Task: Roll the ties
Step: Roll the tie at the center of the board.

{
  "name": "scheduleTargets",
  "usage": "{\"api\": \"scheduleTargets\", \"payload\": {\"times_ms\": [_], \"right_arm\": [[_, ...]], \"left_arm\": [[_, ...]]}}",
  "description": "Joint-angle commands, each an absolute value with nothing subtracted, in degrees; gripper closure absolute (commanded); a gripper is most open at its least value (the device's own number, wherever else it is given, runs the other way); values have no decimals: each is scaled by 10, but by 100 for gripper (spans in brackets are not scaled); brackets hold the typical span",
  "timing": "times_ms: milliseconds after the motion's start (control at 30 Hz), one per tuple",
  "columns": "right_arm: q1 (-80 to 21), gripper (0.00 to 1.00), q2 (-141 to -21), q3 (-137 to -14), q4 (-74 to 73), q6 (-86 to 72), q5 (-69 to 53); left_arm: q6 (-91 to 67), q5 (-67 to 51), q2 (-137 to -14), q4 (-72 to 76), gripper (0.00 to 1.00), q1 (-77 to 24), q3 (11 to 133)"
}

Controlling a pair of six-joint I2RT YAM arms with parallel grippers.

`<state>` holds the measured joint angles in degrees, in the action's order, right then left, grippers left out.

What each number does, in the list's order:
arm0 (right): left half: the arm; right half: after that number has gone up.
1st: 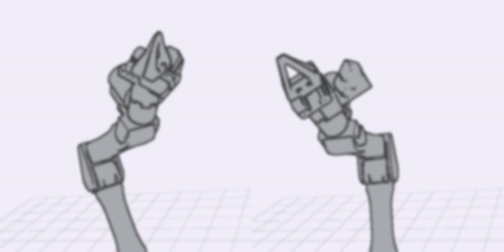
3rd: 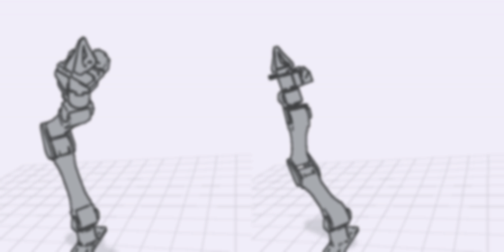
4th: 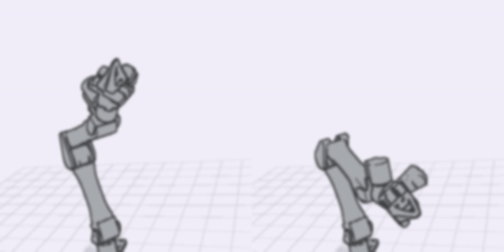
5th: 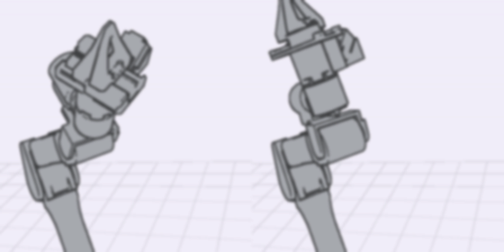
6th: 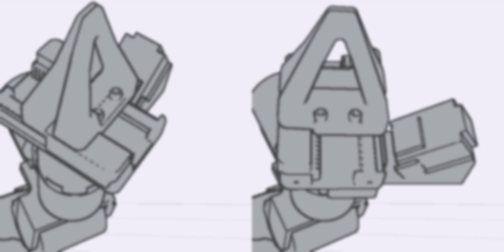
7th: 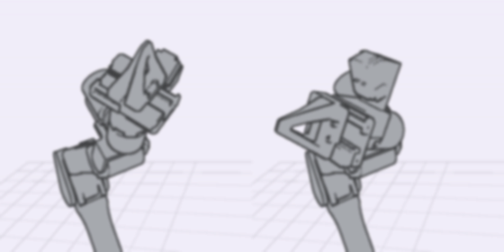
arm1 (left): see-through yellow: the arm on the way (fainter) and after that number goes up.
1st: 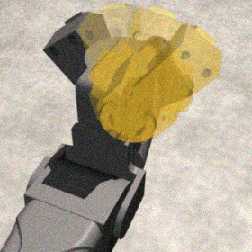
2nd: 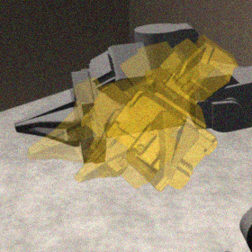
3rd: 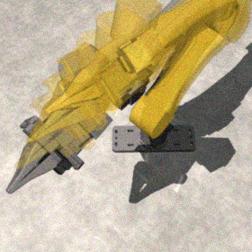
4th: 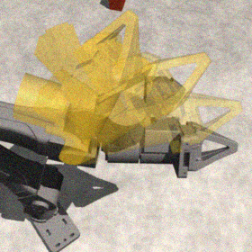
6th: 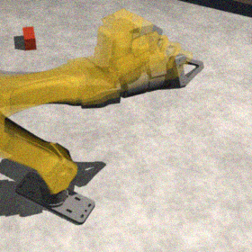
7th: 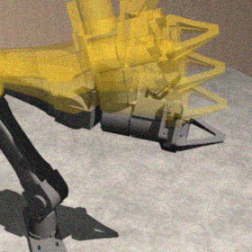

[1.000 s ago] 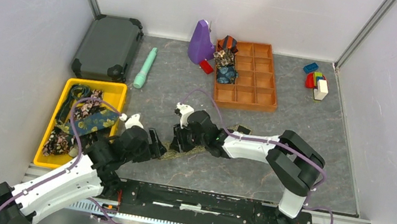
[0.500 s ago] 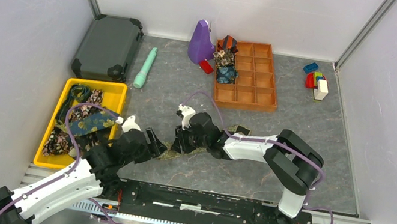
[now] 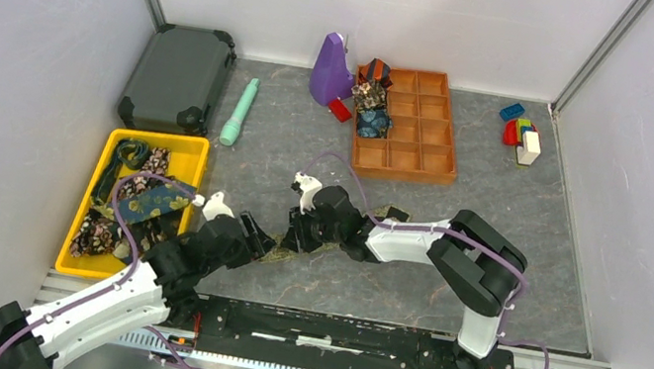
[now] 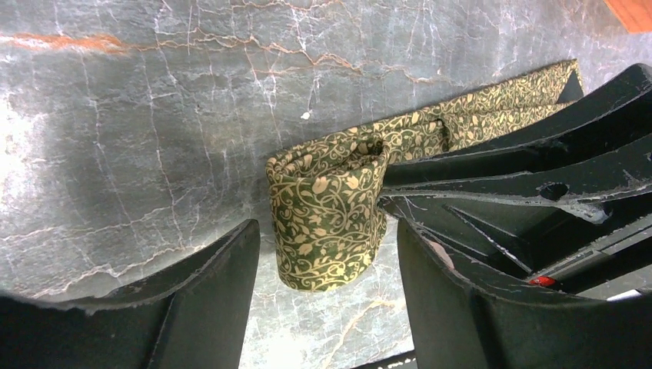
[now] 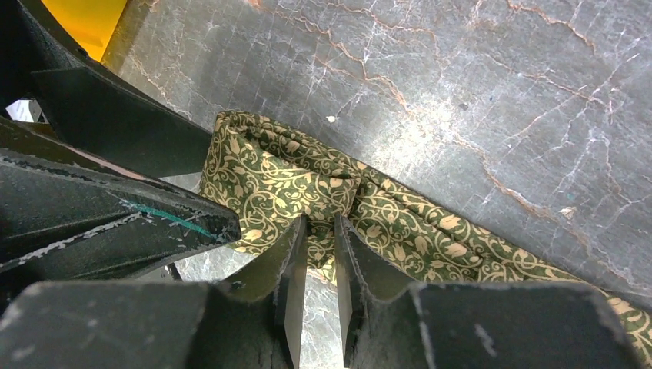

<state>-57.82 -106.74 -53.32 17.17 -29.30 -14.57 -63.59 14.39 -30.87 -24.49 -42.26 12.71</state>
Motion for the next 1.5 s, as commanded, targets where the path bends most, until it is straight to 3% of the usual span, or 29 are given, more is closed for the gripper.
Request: {"api": "scheduleTargets", "payload": {"times_ms": [0,367,800,1233,1467], "right_arm": [[-575,76,-1089,-521,175,-290,-146],[-572,76,-1100,-518,180,-290,-151],[-571,76,-1110,-521,180,-290,-154],[-566,75,-1106,-534,171,-293,-164],[-558,63,-1031,-536,115,-282,-144]], "left_arm": [[-659,173,-312,-201,29,-425,113],[-663,181,-326,-160,40,-425,88],[-709,201,-351,-95,42,-425,52],[-691,172,-349,-84,70,-425,49],[-637,166,-379,-128,76,-425,87]]}}
